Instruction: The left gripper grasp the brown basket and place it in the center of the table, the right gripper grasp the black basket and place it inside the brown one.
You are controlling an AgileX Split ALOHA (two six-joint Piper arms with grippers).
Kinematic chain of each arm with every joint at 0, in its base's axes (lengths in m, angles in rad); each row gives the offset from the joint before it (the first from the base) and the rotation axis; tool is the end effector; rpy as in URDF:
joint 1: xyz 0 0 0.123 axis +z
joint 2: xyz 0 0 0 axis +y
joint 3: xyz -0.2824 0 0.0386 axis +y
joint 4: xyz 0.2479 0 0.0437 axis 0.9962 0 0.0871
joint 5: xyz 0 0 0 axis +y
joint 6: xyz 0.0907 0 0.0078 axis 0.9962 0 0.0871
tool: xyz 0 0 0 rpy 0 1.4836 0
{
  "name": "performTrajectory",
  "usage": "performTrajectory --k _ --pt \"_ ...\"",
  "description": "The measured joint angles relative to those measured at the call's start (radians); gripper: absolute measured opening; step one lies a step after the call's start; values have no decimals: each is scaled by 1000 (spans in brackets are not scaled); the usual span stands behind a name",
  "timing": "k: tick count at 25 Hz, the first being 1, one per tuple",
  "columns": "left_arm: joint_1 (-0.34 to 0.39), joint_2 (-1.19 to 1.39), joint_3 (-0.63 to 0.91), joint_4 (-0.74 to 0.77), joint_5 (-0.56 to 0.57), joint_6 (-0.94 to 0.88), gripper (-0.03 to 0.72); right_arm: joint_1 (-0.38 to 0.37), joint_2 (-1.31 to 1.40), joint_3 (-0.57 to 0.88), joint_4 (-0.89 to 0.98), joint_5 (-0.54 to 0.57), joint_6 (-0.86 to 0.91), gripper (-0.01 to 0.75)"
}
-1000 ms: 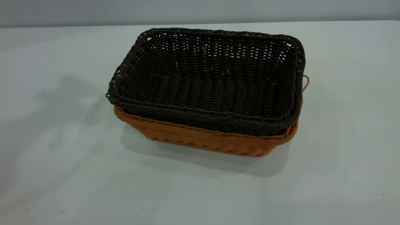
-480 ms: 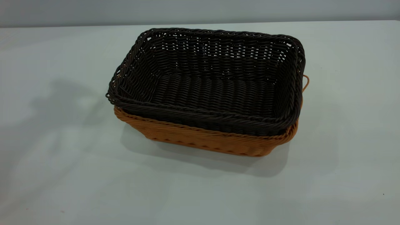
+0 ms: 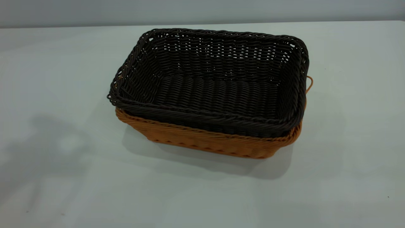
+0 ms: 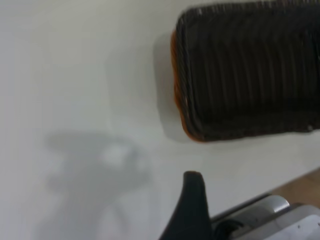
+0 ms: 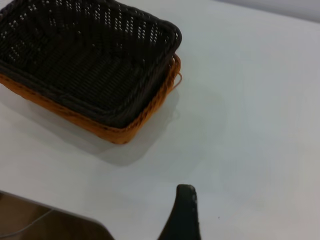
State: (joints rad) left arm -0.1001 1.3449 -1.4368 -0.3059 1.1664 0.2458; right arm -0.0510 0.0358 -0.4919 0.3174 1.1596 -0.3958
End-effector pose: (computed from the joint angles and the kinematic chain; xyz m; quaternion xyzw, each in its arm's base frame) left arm 0.2627 -0.0517 0.4009 0.1460 0.9354 -0.1303 0.2945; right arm -0.0041 0.0263 0.2709 -0.1607 0.8623 0.0533 0.4772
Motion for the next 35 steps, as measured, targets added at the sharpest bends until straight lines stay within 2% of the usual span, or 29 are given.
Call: performTrajectory --k 15,25,35 --pt "0 -526 374 16 0 -27 572 12 -52 11 -1 -2 1 593" --pt "0 -947 610 190 0 -176 572 12 -52 11 -1 -2 2 593" --pt "0 -1215 850 306 -7 -246 572 12 -52 11 -1 -2 2 593"
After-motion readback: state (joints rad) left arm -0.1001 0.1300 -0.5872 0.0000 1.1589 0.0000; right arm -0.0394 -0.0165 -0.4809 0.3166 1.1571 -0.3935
